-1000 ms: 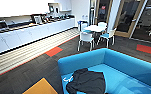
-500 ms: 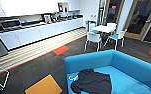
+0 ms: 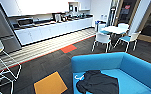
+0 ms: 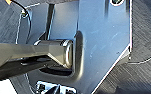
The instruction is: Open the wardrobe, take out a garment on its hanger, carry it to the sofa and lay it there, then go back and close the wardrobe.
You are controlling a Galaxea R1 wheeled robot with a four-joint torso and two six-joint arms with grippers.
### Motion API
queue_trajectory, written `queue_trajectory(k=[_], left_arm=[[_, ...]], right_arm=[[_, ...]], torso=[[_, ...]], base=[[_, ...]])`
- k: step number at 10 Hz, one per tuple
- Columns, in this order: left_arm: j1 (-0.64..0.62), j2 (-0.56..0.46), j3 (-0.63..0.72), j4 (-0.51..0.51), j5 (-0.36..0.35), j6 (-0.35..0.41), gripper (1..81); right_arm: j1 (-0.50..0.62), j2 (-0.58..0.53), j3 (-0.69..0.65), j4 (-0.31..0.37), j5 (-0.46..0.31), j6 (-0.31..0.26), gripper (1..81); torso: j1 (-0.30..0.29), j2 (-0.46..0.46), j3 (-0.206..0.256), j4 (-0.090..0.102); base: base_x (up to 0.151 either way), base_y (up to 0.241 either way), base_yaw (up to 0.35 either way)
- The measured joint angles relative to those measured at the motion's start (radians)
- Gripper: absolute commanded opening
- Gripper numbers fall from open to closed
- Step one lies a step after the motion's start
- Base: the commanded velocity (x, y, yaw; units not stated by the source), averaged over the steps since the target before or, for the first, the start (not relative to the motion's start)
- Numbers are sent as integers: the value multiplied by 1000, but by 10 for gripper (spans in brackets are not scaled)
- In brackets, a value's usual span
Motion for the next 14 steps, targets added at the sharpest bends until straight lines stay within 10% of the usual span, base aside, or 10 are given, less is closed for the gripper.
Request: queue_trajectory(k=[14], left_arm=[[2, -80, 111, -1, -1, 0, 811]], right_arm=[[-1, -164, 250, -43, 1, 1, 811]], torso=[[0, 0, 0, 0]], base=[[0, 0, 290]])
